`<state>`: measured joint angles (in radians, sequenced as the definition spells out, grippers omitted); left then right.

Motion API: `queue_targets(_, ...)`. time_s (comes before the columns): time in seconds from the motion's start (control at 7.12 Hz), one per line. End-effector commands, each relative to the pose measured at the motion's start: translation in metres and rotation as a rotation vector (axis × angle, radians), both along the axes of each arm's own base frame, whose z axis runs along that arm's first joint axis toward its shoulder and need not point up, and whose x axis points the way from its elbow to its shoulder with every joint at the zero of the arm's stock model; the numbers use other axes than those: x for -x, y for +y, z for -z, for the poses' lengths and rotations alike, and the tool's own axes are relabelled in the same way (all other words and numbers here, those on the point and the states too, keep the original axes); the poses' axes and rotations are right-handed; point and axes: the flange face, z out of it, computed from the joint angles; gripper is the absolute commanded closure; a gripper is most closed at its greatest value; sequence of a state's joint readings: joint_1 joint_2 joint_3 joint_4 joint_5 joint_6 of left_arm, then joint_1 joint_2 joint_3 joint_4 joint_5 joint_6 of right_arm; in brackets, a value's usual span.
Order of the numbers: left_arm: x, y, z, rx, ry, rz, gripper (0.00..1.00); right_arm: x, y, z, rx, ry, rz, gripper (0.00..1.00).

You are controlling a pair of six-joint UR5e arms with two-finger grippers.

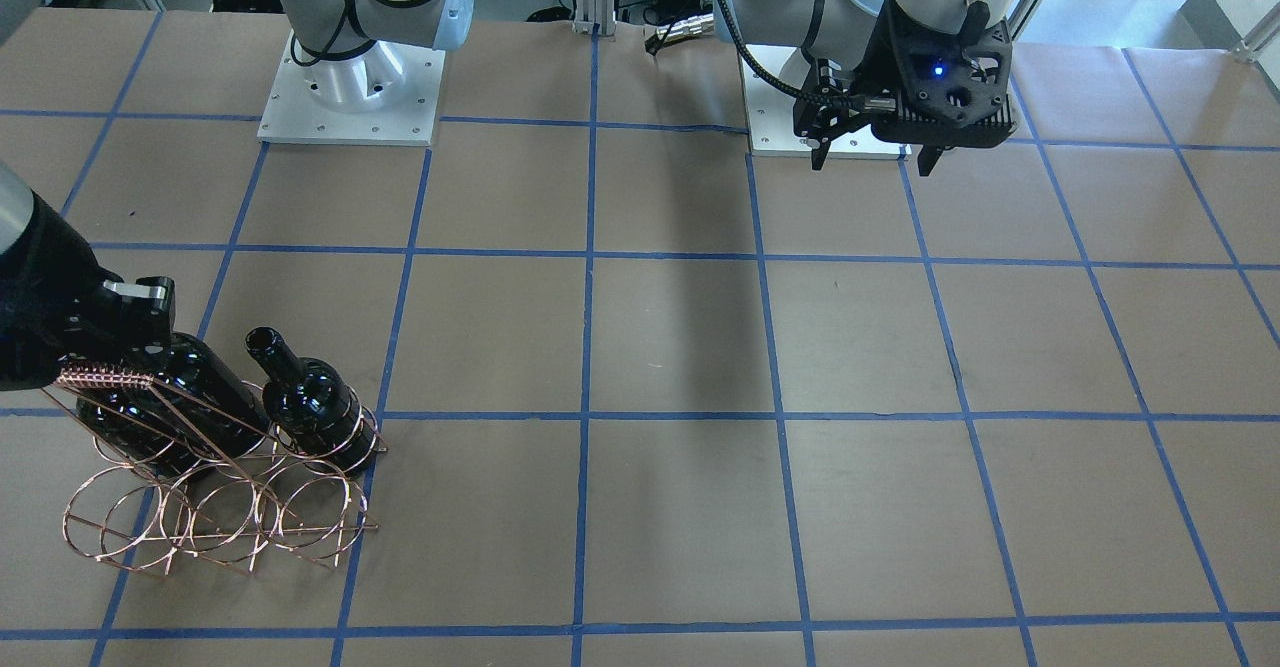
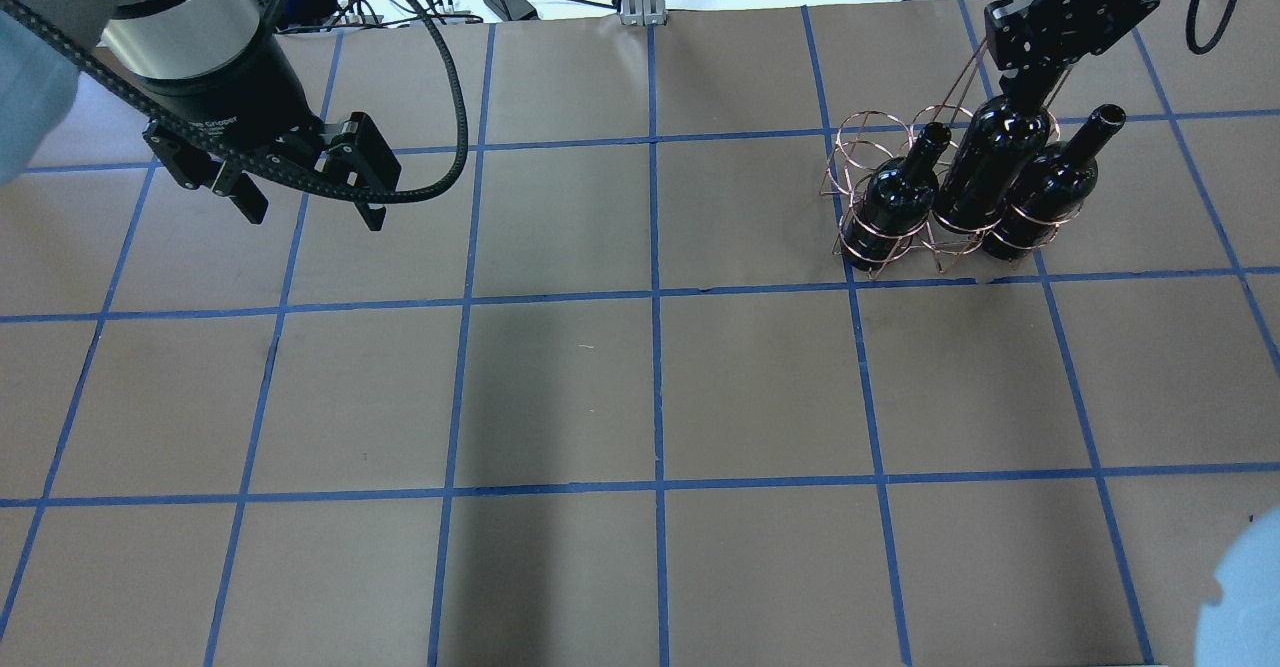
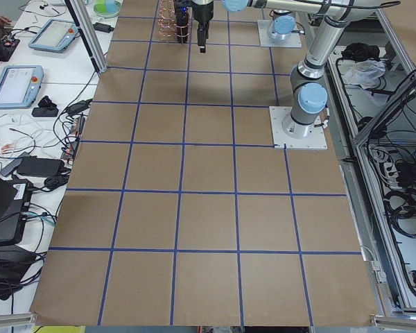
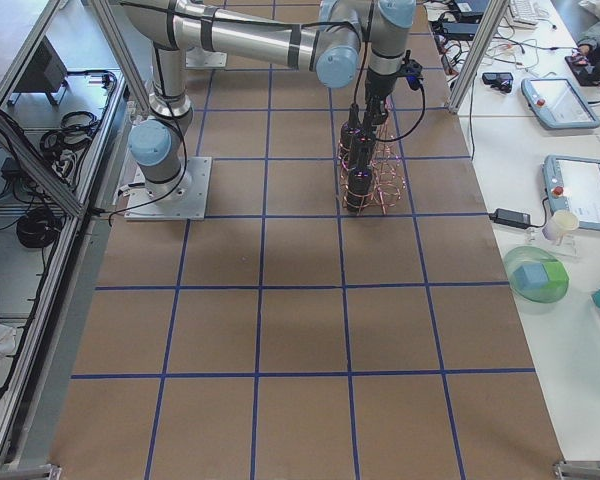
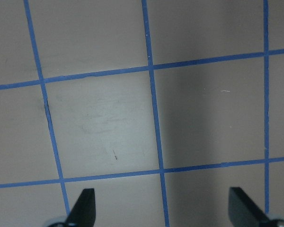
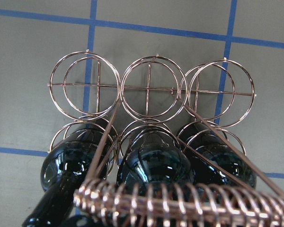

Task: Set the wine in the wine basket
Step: 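Lower the bottle into the empty middle slot of the rack with the right gripper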

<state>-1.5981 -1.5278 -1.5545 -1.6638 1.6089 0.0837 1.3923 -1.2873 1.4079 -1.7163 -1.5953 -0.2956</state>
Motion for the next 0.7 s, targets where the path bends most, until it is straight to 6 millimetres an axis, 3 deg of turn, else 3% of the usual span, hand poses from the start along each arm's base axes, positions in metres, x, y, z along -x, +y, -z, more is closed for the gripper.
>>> queue_targets(0.0,0.001,-0.001,0.001,0.011,0.006,0.001,0.0,0.001,-0.003,0.014,0.003,0.0,0.002,0.96)
queue_targets(0.14,-0.001,-0.003,-0.001,0.027,0.007,-0.004,0.0,0.0,-0.002,0.015,-0.002,-0.002,0.0,0.95)
queue_targets(0.28,0.0,-0.002,-0.002,0.029,0.005,-0.004,0.0,0.0,0.0,0.01,0.006,-0.002,0.01,0.37)
queue_targets(0.42,-0.001,-0.003,-0.002,0.034,0.001,-0.004,0.0,-0.002,0.007,-0.008,0.034,0.001,0.017,0.01)
queue_targets(0.56,-0.002,-0.004,-0.001,0.036,-0.004,0.009,0.0,-0.006,0.027,-0.044,0.077,0.014,0.019,0.0)
